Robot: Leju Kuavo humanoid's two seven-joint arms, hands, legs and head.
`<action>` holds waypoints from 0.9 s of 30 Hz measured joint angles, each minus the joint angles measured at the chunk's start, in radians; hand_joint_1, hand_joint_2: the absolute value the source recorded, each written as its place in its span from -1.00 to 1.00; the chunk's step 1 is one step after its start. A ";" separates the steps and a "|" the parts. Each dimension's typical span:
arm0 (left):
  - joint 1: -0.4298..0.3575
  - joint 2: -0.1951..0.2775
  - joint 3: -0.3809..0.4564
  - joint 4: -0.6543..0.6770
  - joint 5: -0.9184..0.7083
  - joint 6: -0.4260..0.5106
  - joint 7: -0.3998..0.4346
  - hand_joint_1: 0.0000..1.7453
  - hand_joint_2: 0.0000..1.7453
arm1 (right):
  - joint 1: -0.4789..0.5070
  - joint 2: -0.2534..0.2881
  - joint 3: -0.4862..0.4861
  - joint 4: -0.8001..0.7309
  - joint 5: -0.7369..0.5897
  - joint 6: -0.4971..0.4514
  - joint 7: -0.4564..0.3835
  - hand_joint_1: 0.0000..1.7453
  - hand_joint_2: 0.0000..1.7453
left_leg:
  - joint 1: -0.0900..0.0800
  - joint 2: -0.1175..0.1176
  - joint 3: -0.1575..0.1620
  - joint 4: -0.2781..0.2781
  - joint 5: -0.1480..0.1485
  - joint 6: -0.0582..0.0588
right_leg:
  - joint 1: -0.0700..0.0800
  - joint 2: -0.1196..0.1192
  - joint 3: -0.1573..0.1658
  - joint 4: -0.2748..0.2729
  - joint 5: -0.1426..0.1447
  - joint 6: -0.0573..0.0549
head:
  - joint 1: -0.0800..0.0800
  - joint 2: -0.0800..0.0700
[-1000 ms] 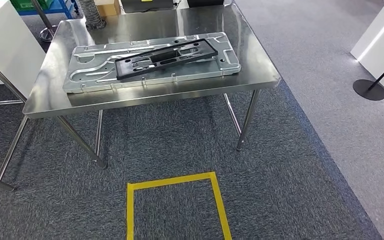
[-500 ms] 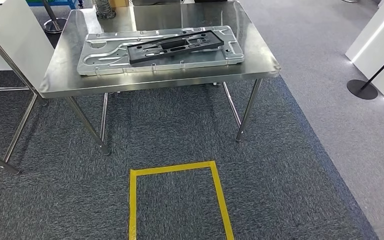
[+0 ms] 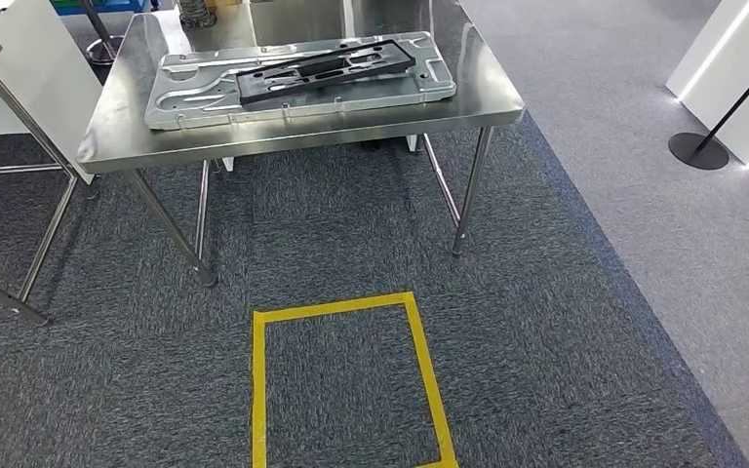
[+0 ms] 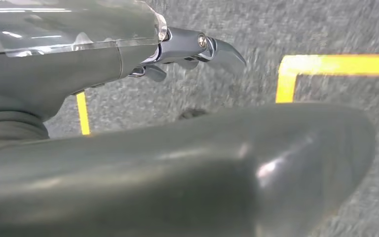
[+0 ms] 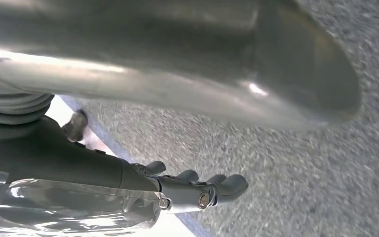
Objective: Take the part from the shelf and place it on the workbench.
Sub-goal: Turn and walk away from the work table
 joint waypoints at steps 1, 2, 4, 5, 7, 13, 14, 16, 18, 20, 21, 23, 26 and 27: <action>0.000 0.000 0.000 0.000 0.000 0.001 0.001 -1.00 -1.00 | 0.001 0.001 0.002 0.000 0.001 0.004 0.002 -1.00 -1.00 | 0.002 0.000 -0.008 0.049 -0.013 -0.003 | 0.001 0.000 -0.011 0.002 0.008 0.001 | 0.000 0.000; 0.001 0.000 0.000 0.000 -0.001 0.001 0.002 -1.00 -1.00 | 0.002 0.002 0.005 0.001 0.001 0.007 0.003 -1.00 -1.00 | 0.003 0.000 0.001 0.066 -0.005 -0.004 | 0.001 0.000 -0.022 0.004 0.015 0.002 | 0.000 0.000; 0.000 0.001 0.000 0.000 0.000 0.004 0.007 -1.00 -1.00 | 0.003 0.006 0.011 0.002 0.001 0.010 0.003 -1.00 -1.00 | 0.004 0.000 0.078 -0.021 0.044 -0.003 | 0.001 0.000 -0.039 0.012 0.025 0.007 | 0.000 0.000; -0.001 0.001 0.000 0.000 0.000 0.005 0.011 -1.00 -1.00 | 0.003 0.008 0.013 0.002 0.001 0.011 0.002 -1.00 -1.00 | 0.004 0.000 0.134 -0.103 0.058 0.000 | 0.001 0.000 -0.046 0.018 0.027 0.011 | 0.000 0.000; -0.003 0.002 0.000 0.000 0.000 0.009 0.017 -1.00 -1.00 | 0.002 0.013 0.015 0.003 0.000 0.015 0.003 -1.00 -1.00 | 0.001 -0.001 0.206 -0.220 0.062 0.012 | 0.003 0.000 -0.056 0.027 0.032 0.020 | 0.000 0.000; -0.004 0.000 0.000 0.000 -0.003 0.009 0.027 -1.00 -1.00 | -0.004 0.019 -0.003 0.004 -0.063 0.172 0.084 -1.00 -1.00 | 0.004 0.002 0.200 -0.255 0.078 0.054 | 0.001 0.005 -0.103 0.122 -0.022 0.053 | 0.000 0.000; -0.004 0.001 0.000 0.000 -0.004 0.007 0.027 -1.00 -1.00 | -0.004 0.020 -0.009 0.004 -0.069 0.193 0.101 -1.00 -1.00 | 0.002 0.002 0.194 -0.255 0.082 0.057 | -0.001 0.006 -0.135 0.193 -0.062 0.057 | 0.000 0.000; -0.004 0.001 0.000 0.000 -0.006 0.004 0.027 -1.00 -1.00 | -0.003 0.021 -0.018 0.005 -0.074 0.211 0.116 -1.00 -1.00 | -0.001 0.003 0.184 -0.254 0.088 0.060 | -0.004 0.007 -0.189 0.319 -0.114 0.062 | 0.000 0.000; -0.003 0.001 0.000 0.000 -0.007 0.003 0.027 -1.00 -1.00 | -0.004 0.022 -0.023 0.005 -0.074 0.215 0.121 -1.00 0.00 | -0.003 0.003 0.180 -0.252 0.091 0.059 | -0.006 0.007 -0.177 0.314 -0.094 0.061 | 0.000 0.000; -0.004 0.001 0.000 0.000 -0.004 0.000 0.027 -1.00 -1.00 | -0.006 0.022 -0.027 0.005 -0.081 0.225 0.123 -1.00 1.00 | -0.005 0.003 0.180 -0.249 0.091 0.056 | -0.004 0.007 -0.097 0.168 -0.027 0.050 | 0.000 0.000; -0.004 0.000 0.000 0.000 -0.002 -0.003 0.027 -1.00 -1.00 | -0.008 0.021 -0.031 0.005 -0.087 0.233 0.123 -1.00 1.00 | -0.007 0.002 0.179 -0.247 0.091 0.054 | -0.002 0.007 -0.060 0.097 -0.003 0.044 | 0.000 0.000; -0.005 -0.001 0.000 0.000 0.002 -0.011 0.025 -1.00 -1.00 | -0.011 0.021 -0.041 0.005 -0.100 0.253 0.124 -1.00 1.00 | -0.011 0.003 0.175 -0.244 0.091 0.044 | 0.003 0.006 -0.030 0.029 0.011 0.034 | 0.000 0.000; -0.006 -0.001 0.000 0.000 0.002 -0.017 0.022 -1.00 0.00 | -0.012 0.022 -0.052 0.005 -0.109 0.264 0.143 -1.00 0.50 | -0.013 0.004 0.171 -0.242 0.091 0.047 | 0.002 0.008 -0.033 0.023 0.015 0.034 | 0.000 0.000; -0.006 -0.001 0.000 0.000 0.002 -0.018 0.021 -1.00 0.50 | -0.012 0.022 -0.055 0.005 -0.108 0.263 0.154 -1.00 0.00 | -0.013 0.004 0.170 -0.241 0.091 0.048 | 0.002 0.008 -0.034 0.022 0.016 0.034 | 0.000 0.000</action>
